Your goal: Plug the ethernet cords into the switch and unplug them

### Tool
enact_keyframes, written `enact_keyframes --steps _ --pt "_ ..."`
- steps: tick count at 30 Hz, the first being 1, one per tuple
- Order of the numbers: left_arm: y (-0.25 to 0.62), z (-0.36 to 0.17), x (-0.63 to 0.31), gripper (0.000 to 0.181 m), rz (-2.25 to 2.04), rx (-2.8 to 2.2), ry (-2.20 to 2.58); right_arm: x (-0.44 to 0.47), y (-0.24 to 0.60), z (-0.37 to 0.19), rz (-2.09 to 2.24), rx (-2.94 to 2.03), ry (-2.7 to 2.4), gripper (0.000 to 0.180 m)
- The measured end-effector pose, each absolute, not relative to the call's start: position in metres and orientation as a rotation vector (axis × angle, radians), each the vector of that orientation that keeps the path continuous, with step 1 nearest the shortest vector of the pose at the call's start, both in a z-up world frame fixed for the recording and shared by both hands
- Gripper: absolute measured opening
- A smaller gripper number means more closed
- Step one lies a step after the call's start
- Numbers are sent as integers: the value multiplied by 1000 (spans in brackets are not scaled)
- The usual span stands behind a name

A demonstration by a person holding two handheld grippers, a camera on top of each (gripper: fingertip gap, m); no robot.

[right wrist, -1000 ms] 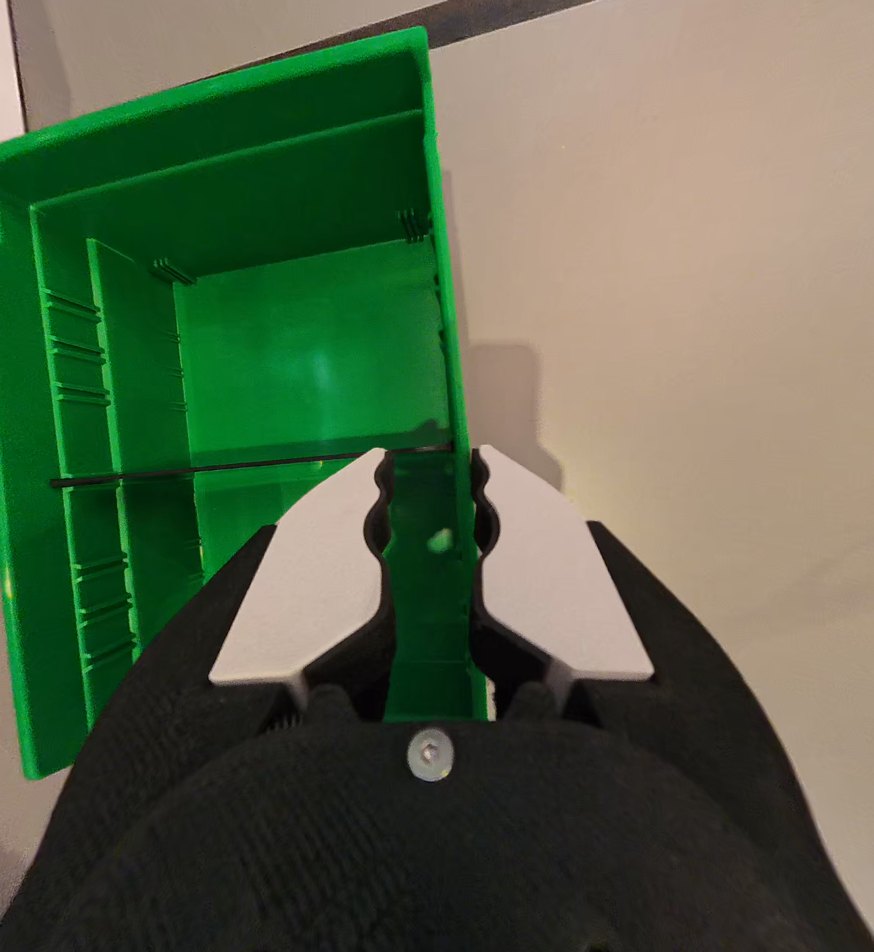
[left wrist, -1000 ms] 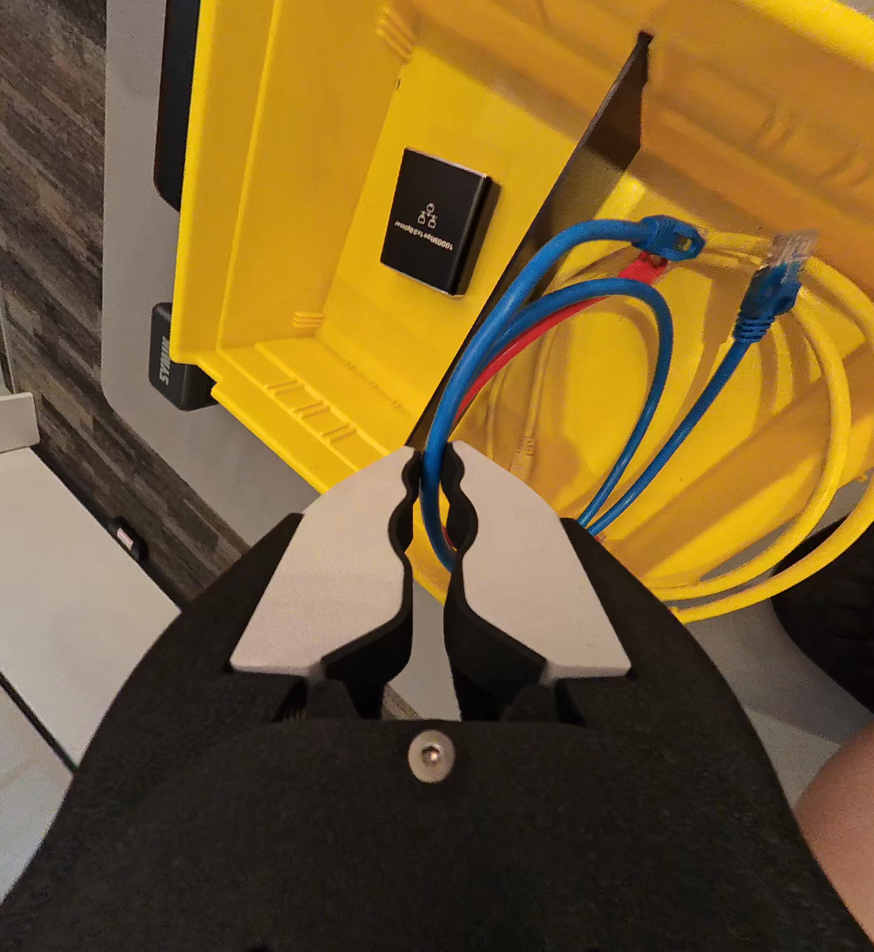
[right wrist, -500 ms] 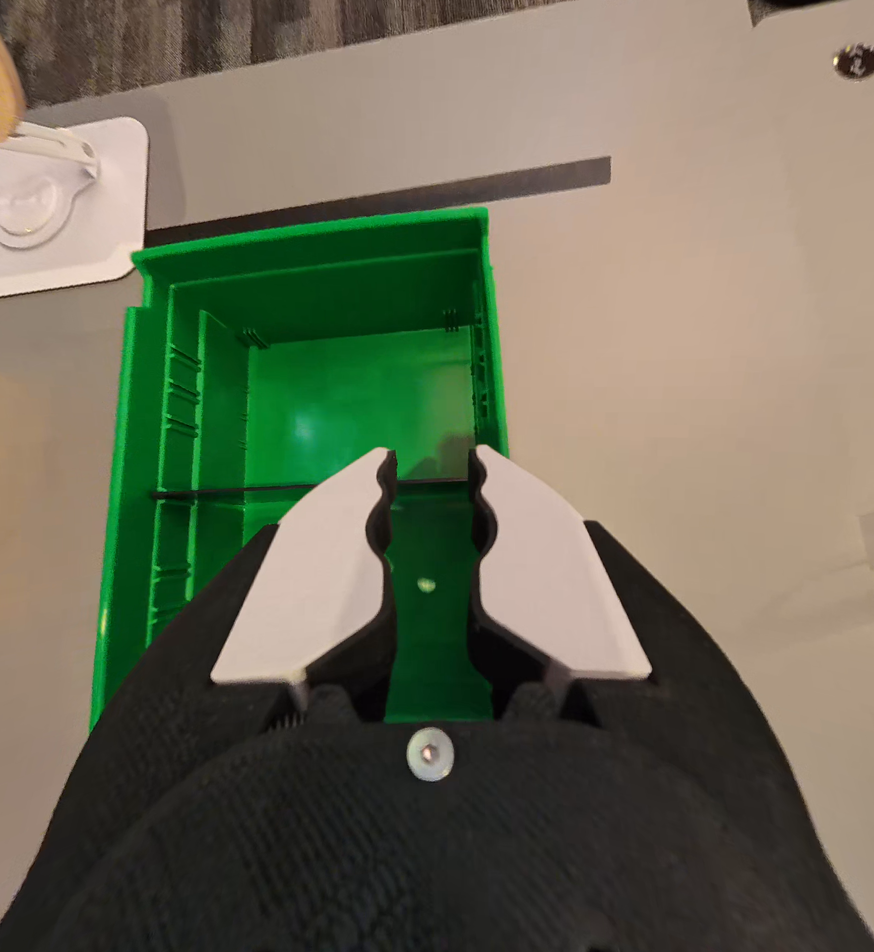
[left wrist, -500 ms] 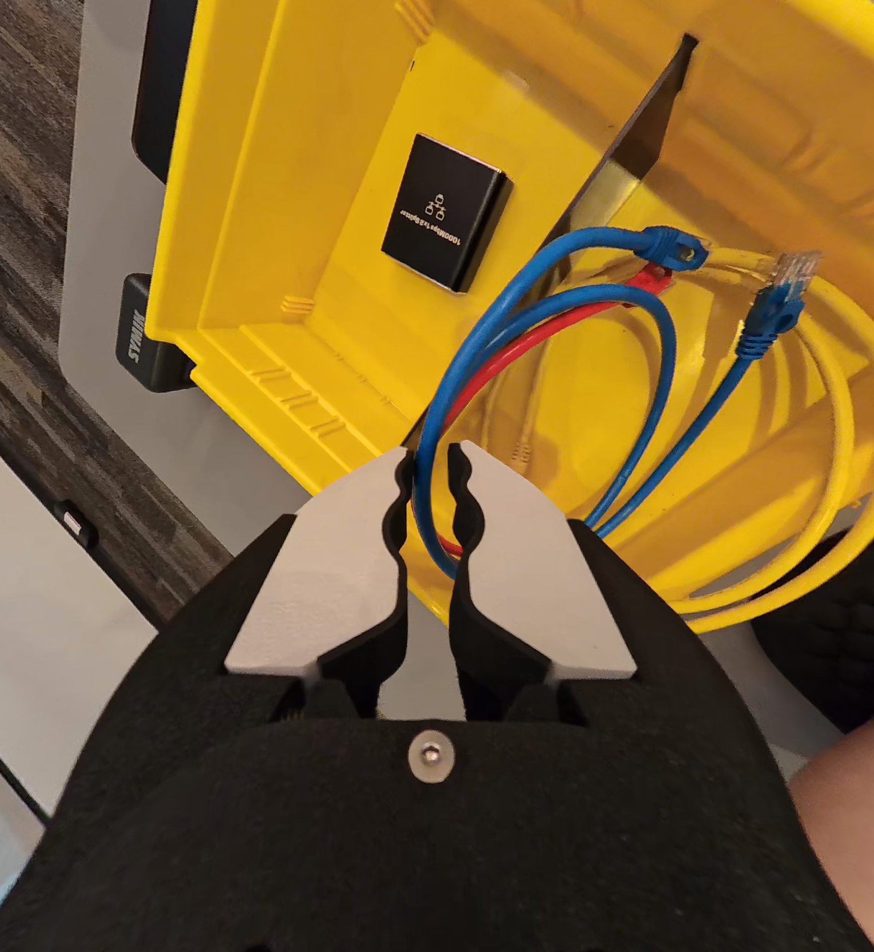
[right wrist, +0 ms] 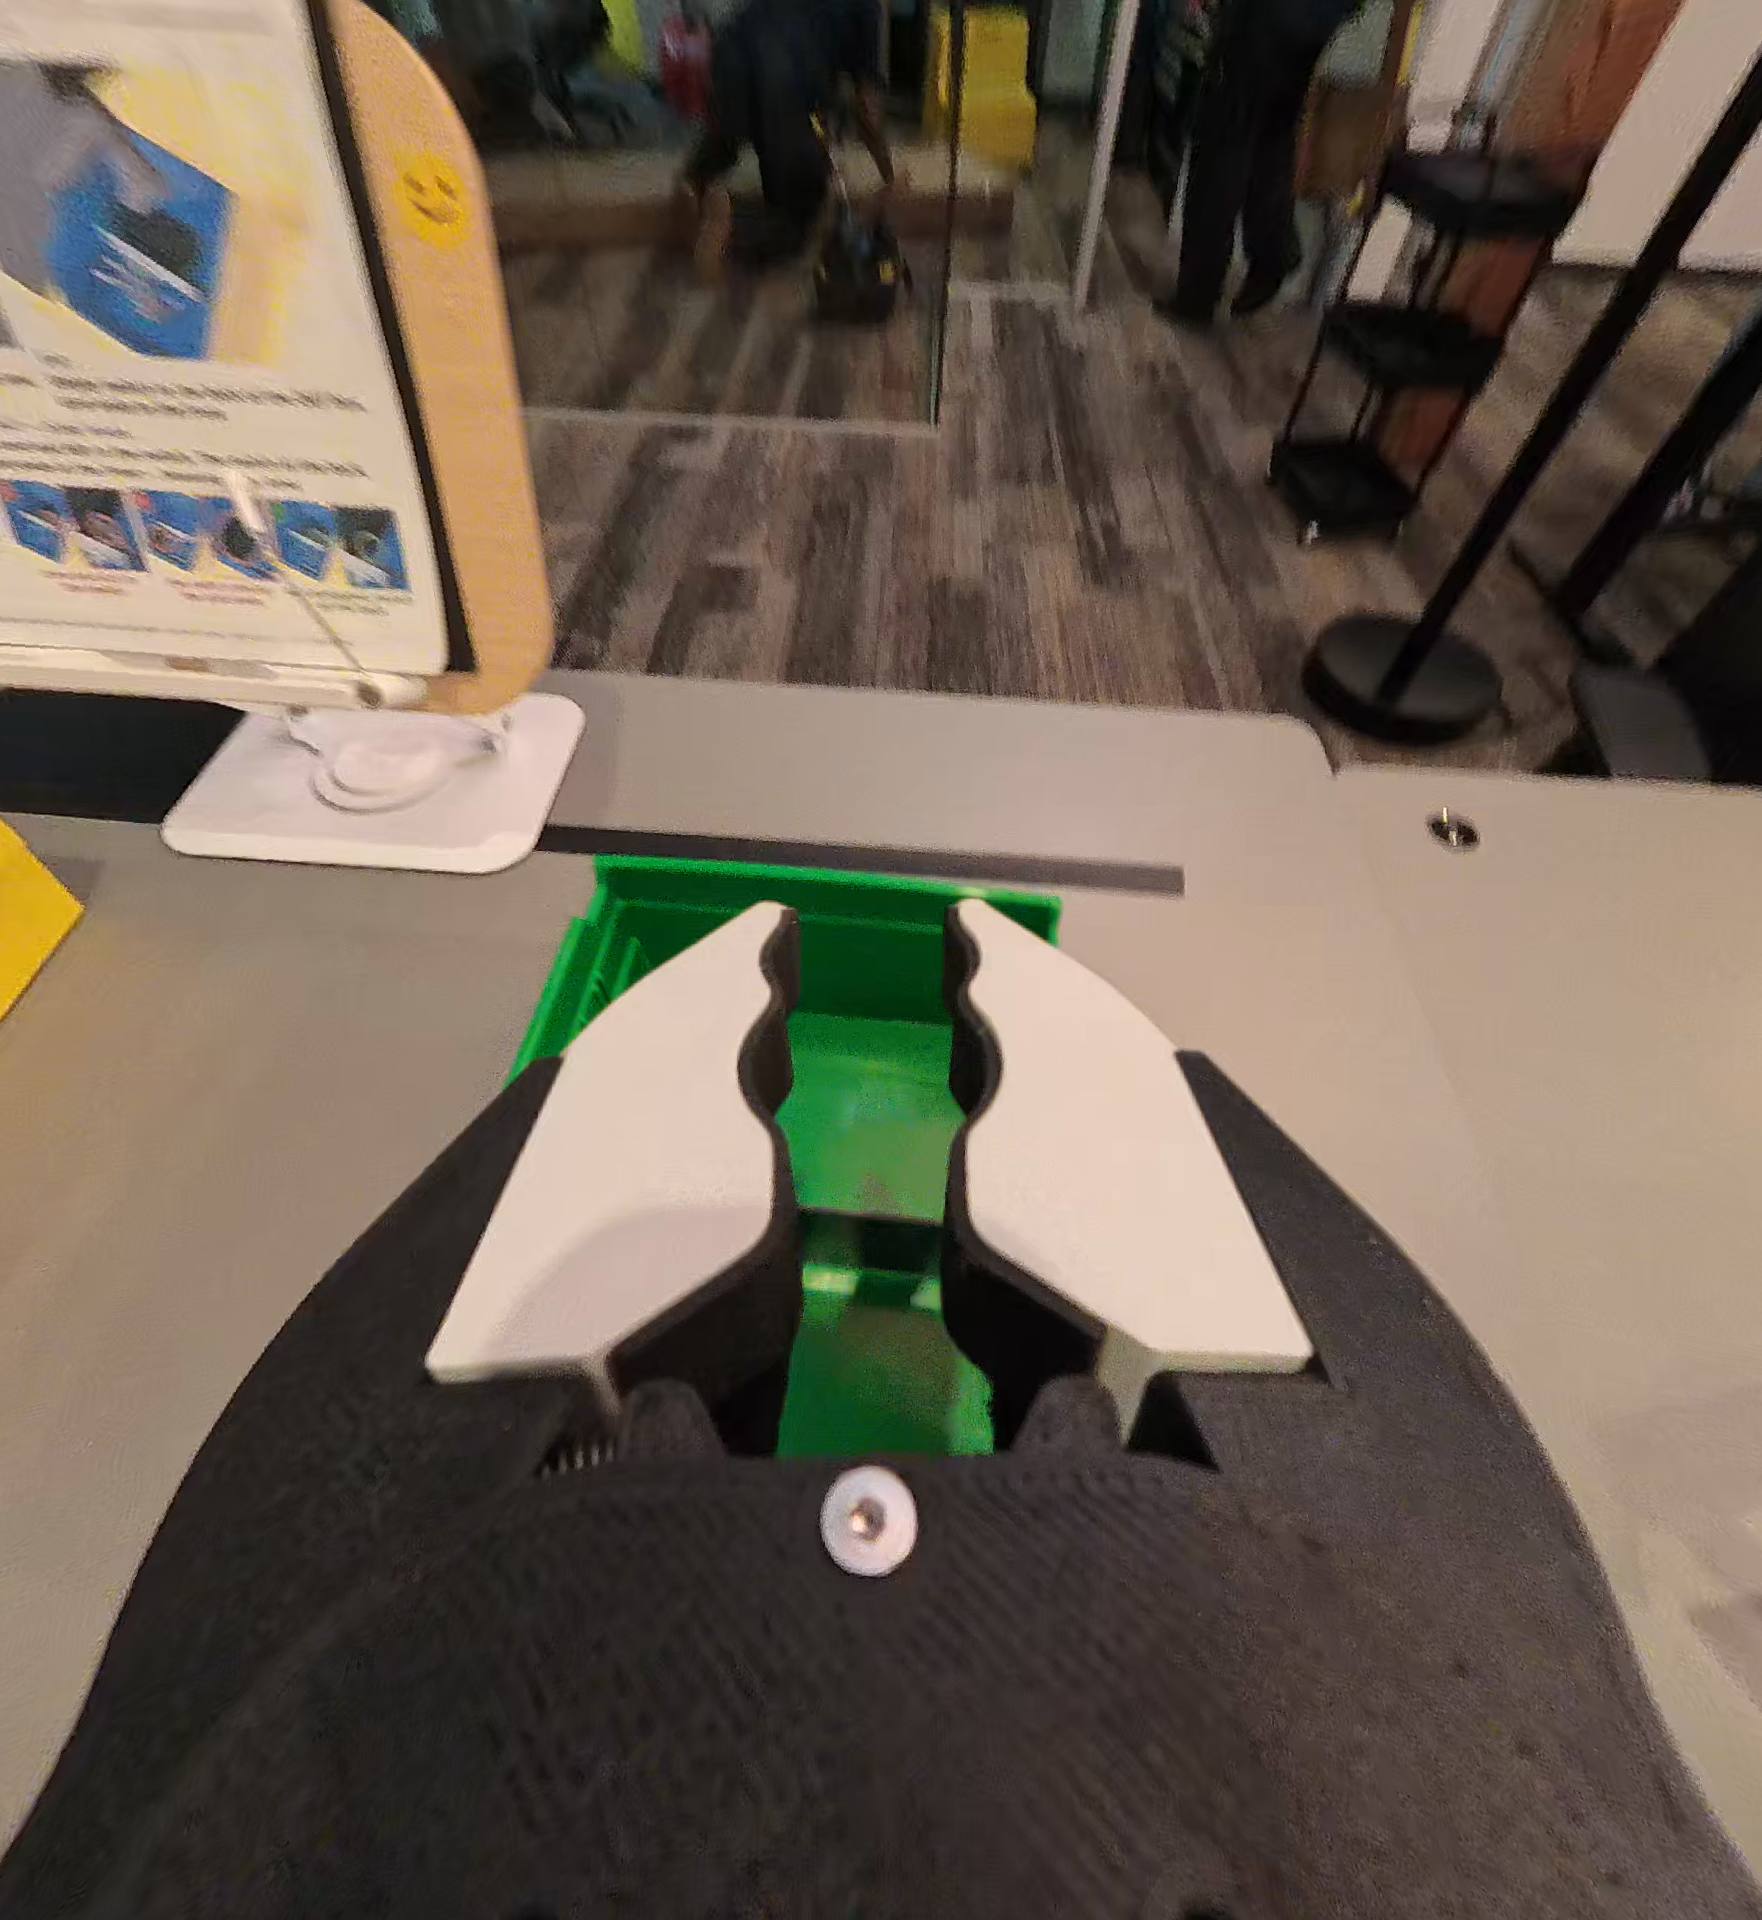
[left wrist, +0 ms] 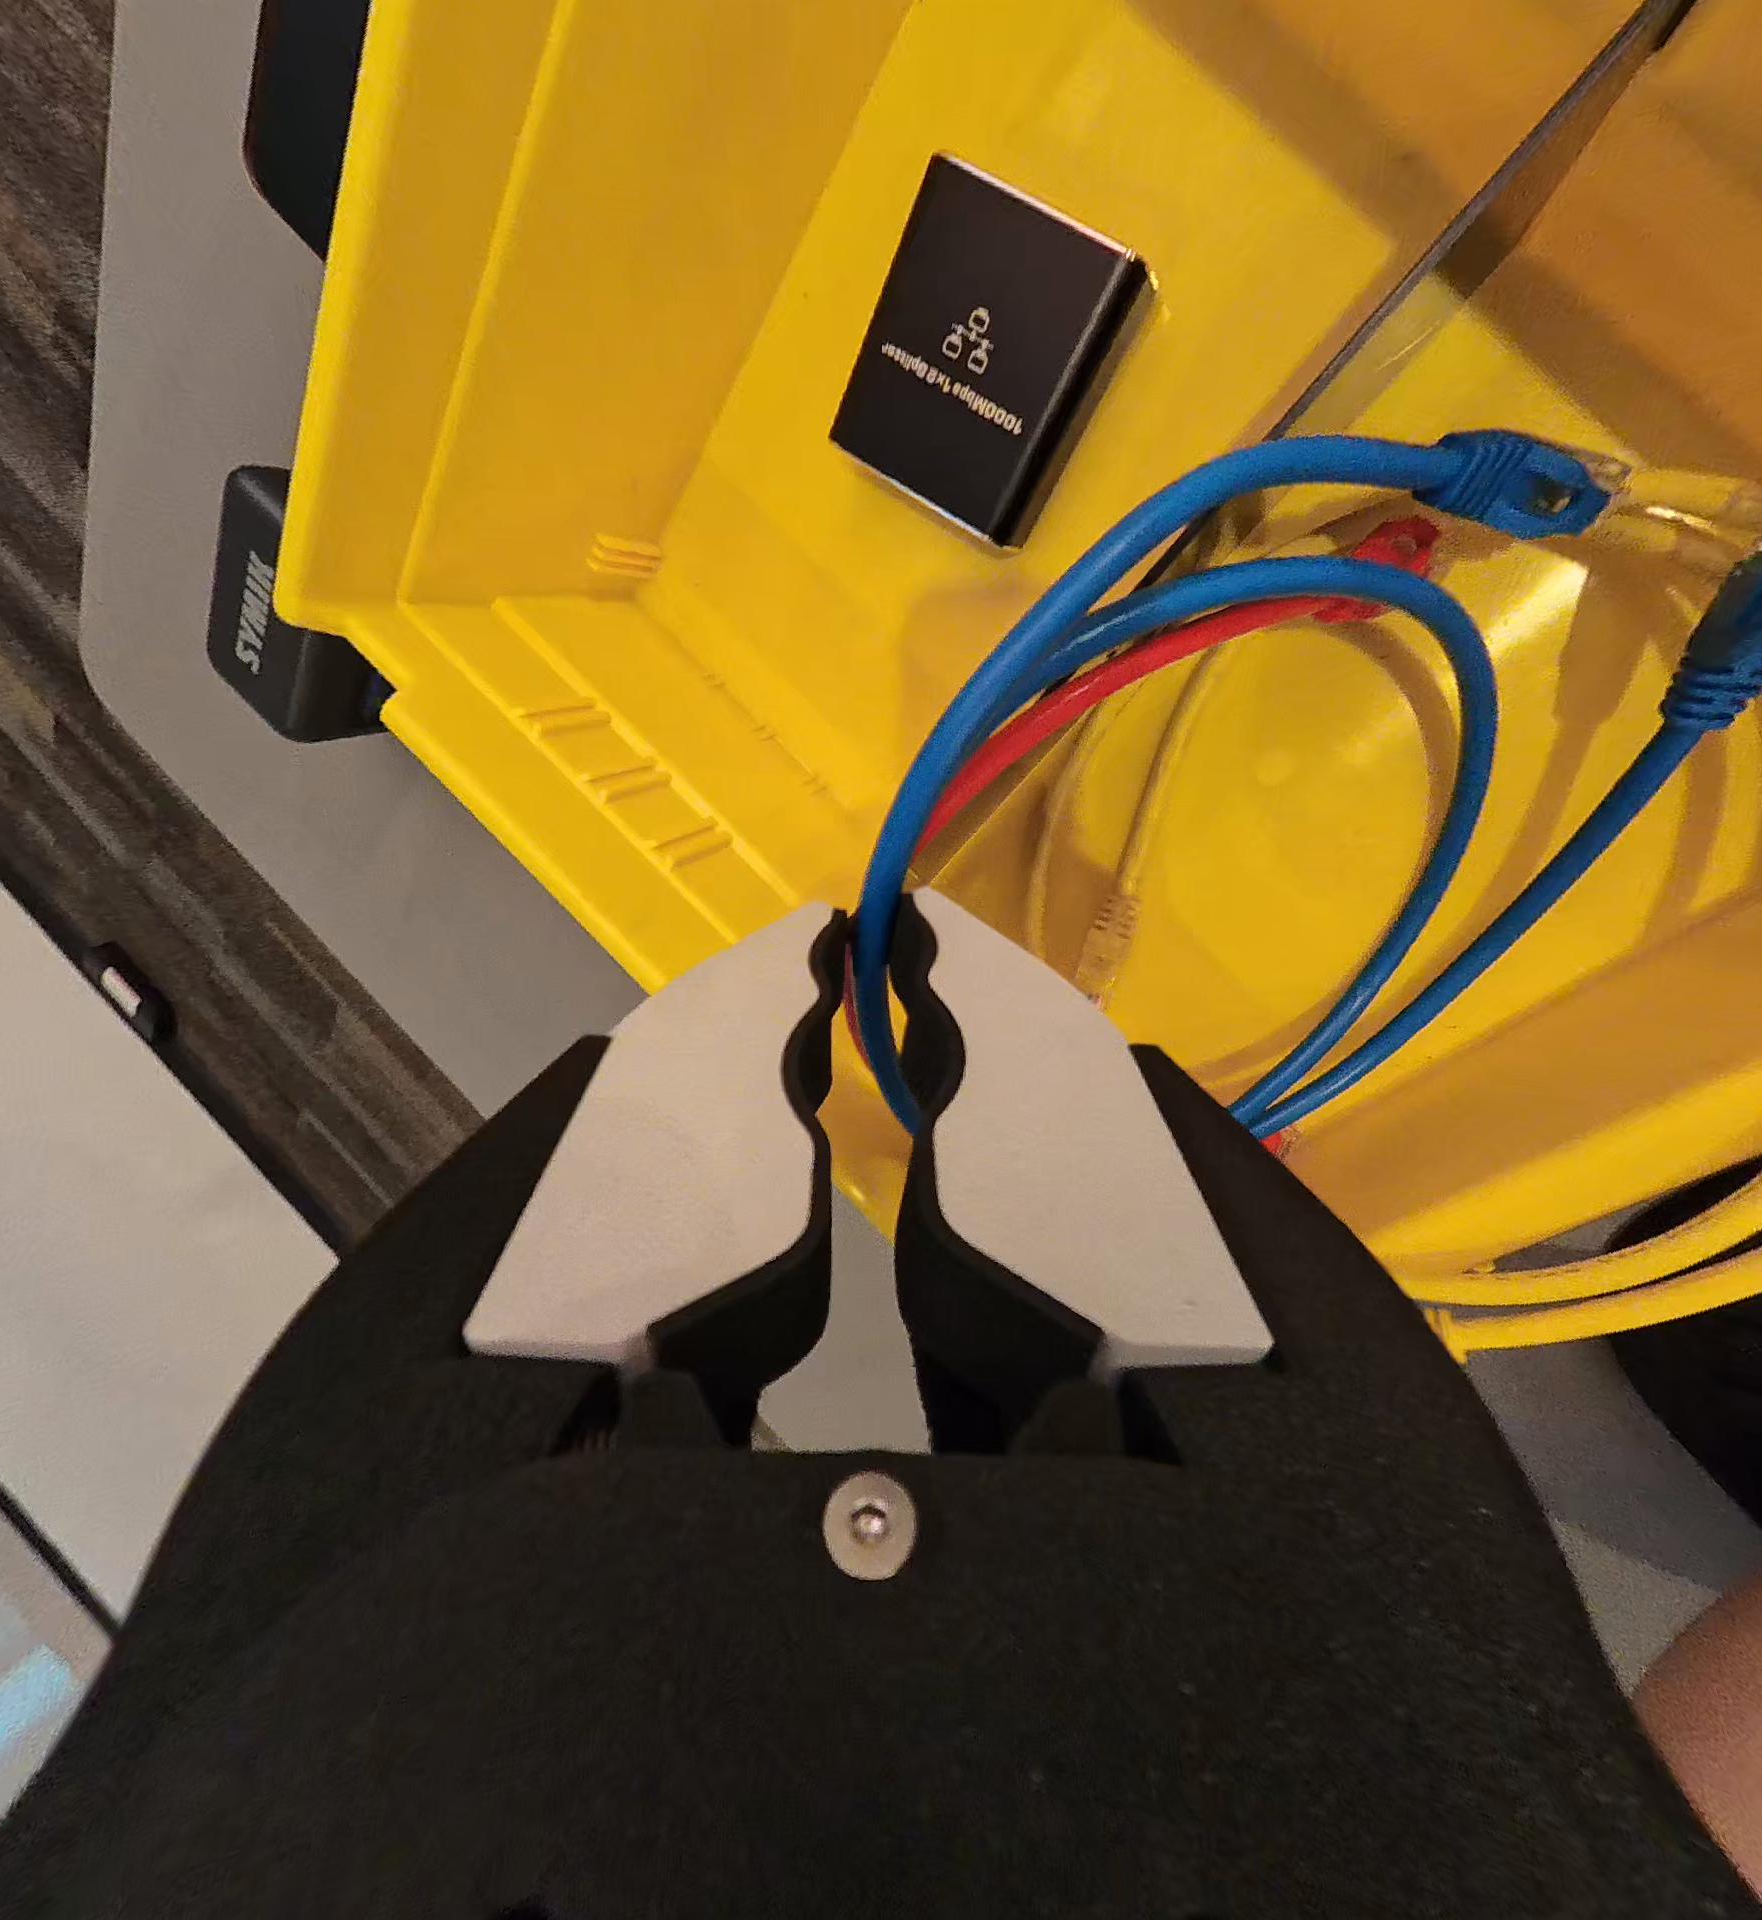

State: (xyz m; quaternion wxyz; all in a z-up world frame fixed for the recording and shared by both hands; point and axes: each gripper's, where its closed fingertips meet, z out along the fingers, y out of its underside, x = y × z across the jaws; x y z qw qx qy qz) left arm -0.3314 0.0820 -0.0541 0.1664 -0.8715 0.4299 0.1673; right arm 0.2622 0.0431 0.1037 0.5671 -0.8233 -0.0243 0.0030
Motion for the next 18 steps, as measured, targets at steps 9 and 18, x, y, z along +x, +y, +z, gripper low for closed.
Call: enact_keyframes --steps 9,18 --pt "71 -48 -331 16 528 -2473 1253 221 49 115 -48 -1893 -235 26" --pt "79 -56 -337 15 503 -2494 1224 218 51 112 -83 -1907 -259 25"
